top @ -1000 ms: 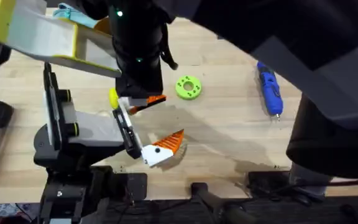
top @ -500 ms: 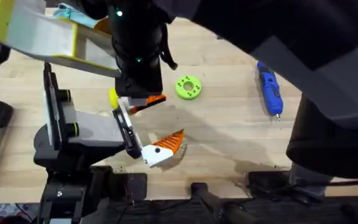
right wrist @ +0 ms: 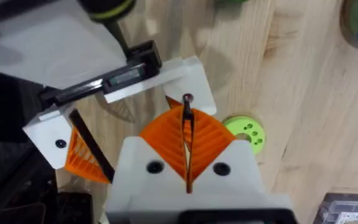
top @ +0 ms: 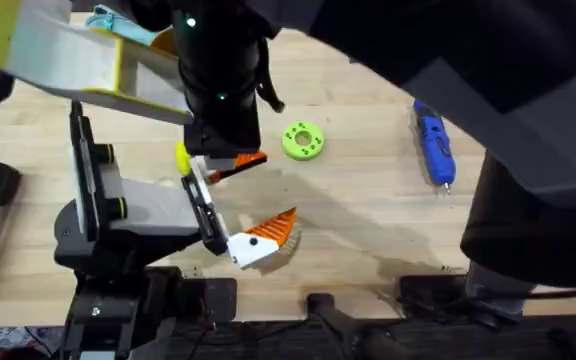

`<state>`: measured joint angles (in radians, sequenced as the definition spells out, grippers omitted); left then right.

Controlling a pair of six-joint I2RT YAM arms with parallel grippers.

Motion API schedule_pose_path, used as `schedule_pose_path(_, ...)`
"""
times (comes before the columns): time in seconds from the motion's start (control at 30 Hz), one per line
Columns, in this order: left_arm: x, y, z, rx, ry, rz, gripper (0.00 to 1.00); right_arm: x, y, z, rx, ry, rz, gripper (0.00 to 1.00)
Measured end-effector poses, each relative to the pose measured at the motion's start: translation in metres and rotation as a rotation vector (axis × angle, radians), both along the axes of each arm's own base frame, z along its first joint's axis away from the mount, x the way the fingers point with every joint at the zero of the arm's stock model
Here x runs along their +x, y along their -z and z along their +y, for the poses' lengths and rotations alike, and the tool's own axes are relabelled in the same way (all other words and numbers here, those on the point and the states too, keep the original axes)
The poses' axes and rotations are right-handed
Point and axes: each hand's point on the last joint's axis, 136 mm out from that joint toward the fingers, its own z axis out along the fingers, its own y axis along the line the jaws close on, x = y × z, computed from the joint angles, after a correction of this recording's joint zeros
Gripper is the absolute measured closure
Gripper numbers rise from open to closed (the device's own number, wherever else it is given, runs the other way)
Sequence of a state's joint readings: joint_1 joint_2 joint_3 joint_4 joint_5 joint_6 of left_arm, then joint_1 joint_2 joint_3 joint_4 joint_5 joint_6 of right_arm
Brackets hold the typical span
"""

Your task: Pick up the gripper from the table and insert it into the empty holder that is missing its gripper. Then pick up a screw, insert it into the mounting hole, and use the screwdriver to tighten it. Finally, clean up the table by picking up the vegetable and placing it into the bucket.

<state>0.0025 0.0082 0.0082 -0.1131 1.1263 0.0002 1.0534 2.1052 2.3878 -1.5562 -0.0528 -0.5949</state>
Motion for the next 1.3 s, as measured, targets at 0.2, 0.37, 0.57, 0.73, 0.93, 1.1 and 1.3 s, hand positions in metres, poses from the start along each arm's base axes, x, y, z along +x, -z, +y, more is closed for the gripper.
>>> schedule_pose_path(0.2, 0.0000, 0.0000, 0.0000, 0.000, 0.000, 0.000, 0.014, 0.0000, 0.0000, -0.0001, 0.000, 0.000, 0.000, 0.989)
schedule_pose_path(0.37, 0.0000, 0.0000, 0.0000, 0.000, 0.000, 0.000, 0.014, 0.0000, 0.0000, -0.0001, 0.000, 0.000, 0.000, 0.989)
schedule_pose_path(0.57, 0.0000, 0.0000, 0.0000, 0.000, 0.000, 0.000, 0.013, 0.0000, 0.0000, -0.0001, 0.000, 0.000, 0.000, 0.989)
schedule_pose_path(0.73, 0.0000, 0.0000, 0.0000, 0.000, 0.000, 0.000, 0.013, 0.0000, 0.0000, -0.0001, 0.000, 0.000, 0.000, 0.989)
schedule_pose_path(0.93, 0.0000, 0.0000, 0.0000, 0.000, 0.000, 0.000, 0.014, -0.0003, 0.0003, -0.0002, -0.002, -0.001, 0.001, 0.989)
schedule_pose_path(1.1, -0.0001, 0.0000, 0.0000, 0.000, 0.000, 0.000, 0.014, -0.0013, 0.0042, -0.0013, -0.013, -0.001, 0.007, 0.989)
schedule_pose_path(1.3, -0.0001, 0.0000, 0.0000, 0.000, 0.000, 0.000, 0.014, -0.0027, 0.0067, 0.0000, -0.016, -0.006, 0.009, 0.989)
